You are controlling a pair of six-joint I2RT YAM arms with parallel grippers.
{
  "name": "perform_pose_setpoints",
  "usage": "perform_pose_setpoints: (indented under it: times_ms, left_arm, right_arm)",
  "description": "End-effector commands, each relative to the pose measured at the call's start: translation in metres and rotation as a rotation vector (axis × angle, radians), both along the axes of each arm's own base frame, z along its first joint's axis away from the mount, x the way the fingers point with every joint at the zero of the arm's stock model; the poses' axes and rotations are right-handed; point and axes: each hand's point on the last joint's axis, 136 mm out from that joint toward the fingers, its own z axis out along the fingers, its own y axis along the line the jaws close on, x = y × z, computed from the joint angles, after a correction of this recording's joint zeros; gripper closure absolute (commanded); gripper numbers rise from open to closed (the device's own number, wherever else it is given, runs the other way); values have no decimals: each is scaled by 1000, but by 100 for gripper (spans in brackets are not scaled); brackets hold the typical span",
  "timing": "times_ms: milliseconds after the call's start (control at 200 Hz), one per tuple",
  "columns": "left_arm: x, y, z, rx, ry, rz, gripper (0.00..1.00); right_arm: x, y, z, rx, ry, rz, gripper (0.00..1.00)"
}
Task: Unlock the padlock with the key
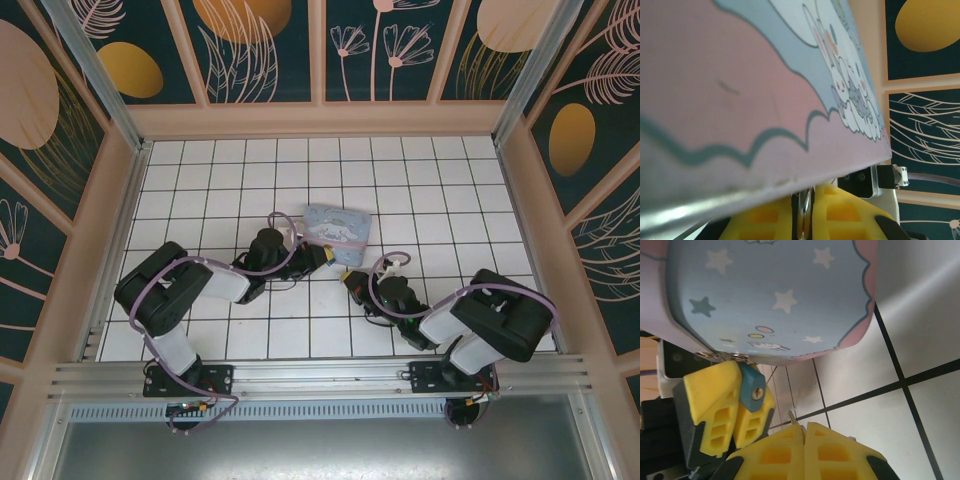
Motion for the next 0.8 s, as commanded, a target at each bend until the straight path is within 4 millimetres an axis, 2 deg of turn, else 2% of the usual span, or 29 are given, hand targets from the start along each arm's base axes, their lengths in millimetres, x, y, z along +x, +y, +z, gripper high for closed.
perform_pose_setpoints:
  times_ms: [0,796]
  left_arm:
    - [1,-5,19,-91,-25,-12,100]
    - [3,-2,19,-82,-35,7,100]
  right_arm:
    - [9,4,17,59,-36,-35,100]
    - [21,6,21,77,-34,-62,100]
